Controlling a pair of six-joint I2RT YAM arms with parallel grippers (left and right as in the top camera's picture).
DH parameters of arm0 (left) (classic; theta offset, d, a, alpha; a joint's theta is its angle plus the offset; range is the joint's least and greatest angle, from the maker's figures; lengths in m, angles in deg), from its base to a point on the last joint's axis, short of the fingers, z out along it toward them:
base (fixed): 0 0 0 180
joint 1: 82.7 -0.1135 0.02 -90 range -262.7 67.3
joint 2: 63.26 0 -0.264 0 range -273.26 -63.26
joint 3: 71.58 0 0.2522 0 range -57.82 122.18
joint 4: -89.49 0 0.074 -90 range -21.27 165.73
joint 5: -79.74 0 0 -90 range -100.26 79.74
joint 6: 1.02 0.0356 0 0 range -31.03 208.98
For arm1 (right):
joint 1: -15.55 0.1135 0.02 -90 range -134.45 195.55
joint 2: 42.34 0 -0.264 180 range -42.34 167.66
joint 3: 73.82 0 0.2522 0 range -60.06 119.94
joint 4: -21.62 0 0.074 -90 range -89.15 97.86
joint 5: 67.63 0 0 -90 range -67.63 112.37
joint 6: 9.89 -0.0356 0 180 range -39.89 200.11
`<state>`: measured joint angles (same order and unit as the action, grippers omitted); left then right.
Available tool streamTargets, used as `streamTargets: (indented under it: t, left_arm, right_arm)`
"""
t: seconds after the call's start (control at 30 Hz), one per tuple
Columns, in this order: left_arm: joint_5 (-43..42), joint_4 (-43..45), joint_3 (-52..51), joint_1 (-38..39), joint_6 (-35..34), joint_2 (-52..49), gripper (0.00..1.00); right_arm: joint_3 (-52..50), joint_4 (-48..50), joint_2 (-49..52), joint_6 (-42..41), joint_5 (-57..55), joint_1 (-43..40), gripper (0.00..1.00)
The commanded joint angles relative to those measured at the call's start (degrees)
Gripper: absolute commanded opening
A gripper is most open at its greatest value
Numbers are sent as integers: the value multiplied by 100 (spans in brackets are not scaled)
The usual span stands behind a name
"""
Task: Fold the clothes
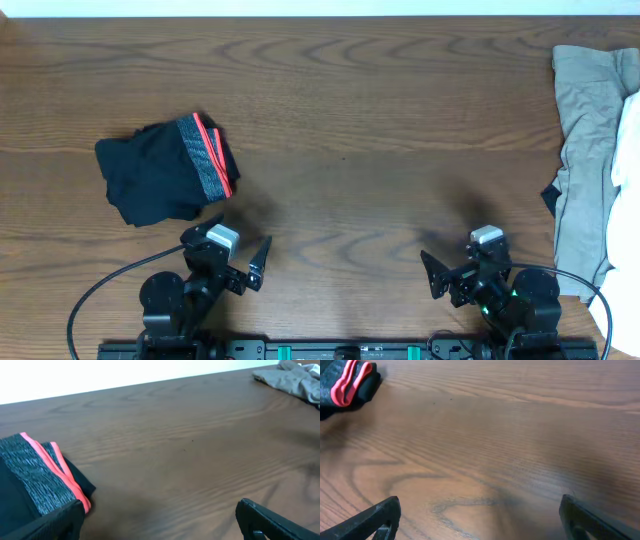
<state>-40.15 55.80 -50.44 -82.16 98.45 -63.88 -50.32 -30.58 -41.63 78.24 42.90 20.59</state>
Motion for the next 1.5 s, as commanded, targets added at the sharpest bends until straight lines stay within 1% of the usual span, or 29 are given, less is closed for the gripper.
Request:
streamTargets:
  t: [0.0, 0.13, 0.2, 0.23, 0.3, 0.47, 0.6, 0.7, 0.77, 0.83, 0.97, 1.13, 1.23, 1.33, 1.4, 1.47]
  left_arm:
    - [-101, 96, -111, -13, 81, 39, 98]
    - [-105, -39, -111, -13, 70, 39, 98]
    - [-173, -37, -111, -13, -39, 39, 98]
    - [-168, -35, -111, -13, -50, 39, 98]
    - [-197, -28, -111, -13, -57, 39, 98]
    - [-778, 20, -109, -13, -208, 39, 98]
    - [-868, 398, -96, -13, -1110, 39, 98]
    - [-861, 756, 22, -13, -1475, 37, 98]
    - [-785, 879, 203, -15, -1665, 7, 98]
    - [-560, 846, 501, -15, -1963, -140, 98]
    - [-391, 754, 1163, -15, -2175, -811, 98]
    - [-352, 109, 2444, -13, -2181, -2411, 98]
    - [-352, -588, 3375, -13, -2177, -3467, 98]
    - [-352, -1419, 4360, -13, -2155, -4450, 98]
    - [-352, -1888, 4933, -13, -2107, -5014, 98]
    - [-354, -2107, 5272, -15, -1967, -5390, 98]
  right_arm:
    - [-13, -17, -7, 68, -20, -105, 99]
    - [-13, 184, -7, 70, -411, -107, 99]
    - [-13, 343, -7, 66, -529, -105, 99]
    - [-13, 483, -7, 57, -466, -105, 99]
    - [-13, 702, -7, -210, -59, -105, 99]
    - [-13, 1449, -7, -824, 789, -105, 99]
    - [-13, 1961, -7, -841, 975, -105, 99]
    - [7, 2291, -2, -866, 970, -105, 99]
    - [87, 2304, 46, -907, 879, -105, 99]
    - [264, 2188, 243, -1121, 625, -105, 99]
    - [741, 2118, 1084, -1185, 472, -105, 99]
    - [1768, 1906, 2881, -1180, 404, -105, 99]
    - [2688, 1233, 4129, -1150, 280, -107, 99]
    - [3832, 354, 5425, -957, 326, -105, 99]
    - [4540, -116, 6168, -964, 566, -107, 99]
    - [5023, -372, 6754, -1049, 846, -105, 99]
